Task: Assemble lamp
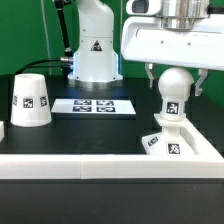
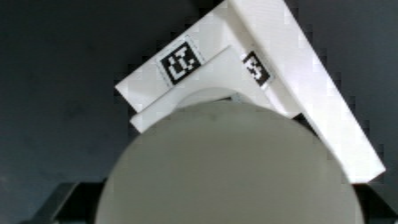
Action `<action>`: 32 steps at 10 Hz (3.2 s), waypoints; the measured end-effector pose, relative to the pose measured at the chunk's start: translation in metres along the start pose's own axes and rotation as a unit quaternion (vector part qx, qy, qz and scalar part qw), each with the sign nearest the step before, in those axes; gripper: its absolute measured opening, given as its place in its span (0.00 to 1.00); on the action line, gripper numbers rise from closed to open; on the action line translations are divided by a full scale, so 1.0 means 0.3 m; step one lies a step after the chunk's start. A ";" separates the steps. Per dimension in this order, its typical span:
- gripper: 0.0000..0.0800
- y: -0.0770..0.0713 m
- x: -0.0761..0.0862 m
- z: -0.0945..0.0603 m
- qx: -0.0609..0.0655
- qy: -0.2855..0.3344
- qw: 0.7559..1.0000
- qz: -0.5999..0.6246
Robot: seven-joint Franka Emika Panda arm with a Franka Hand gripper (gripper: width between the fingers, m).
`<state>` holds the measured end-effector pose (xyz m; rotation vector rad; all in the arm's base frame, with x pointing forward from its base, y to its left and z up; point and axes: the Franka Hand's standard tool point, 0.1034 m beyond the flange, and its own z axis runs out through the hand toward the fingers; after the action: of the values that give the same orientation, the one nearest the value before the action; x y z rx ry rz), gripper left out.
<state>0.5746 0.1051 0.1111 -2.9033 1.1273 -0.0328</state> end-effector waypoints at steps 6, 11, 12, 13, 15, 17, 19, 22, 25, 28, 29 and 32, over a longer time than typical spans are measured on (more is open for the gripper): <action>0.72 0.011 0.001 0.006 0.016 -0.036 0.952 0.304; 0.72 0.011 0.008 0.007 0.016 -0.078 0.869 0.487; 0.72 0.009 0.008 0.007 0.016 -0.081 0.857 0.509; 0.72 0.006 0.007 0.007 0.016 -0.081 0.848 0.524; 0.72 0.002 0.004 0.007 0.018 -0.081 0.856 0.510; 0.87 -0.001 0.000 -0.001 0.017 -0.083 0.896 0.436; 0.87 -0.009 -0.015 -0.009 0.023 -0.077 0.943 0.324; 0.87 -0.013 -0.026 -0.012 0.032 -0.074 0.977 0.195; 0.87 -0.008 -0.021 -0.010 0.040 -0.066 0.995 0.056; 0.87 0.007 -0.005 -0.008 0.024 -0.037 0.988 -0.149; 0.87 0.007 -0.001 -0.009 0.021 -0.030 0.977 -0.208; 0.87 0.009 0.005 -0.009 0.020 -0.023 0.946 -0.323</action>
Offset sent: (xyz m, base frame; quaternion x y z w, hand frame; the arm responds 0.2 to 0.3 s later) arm 0.0000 0.0000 0.0000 0.0000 0.0000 0.1938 0.9810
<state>0.5738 0.1021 0.1138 -3.0654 0.1263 0.0000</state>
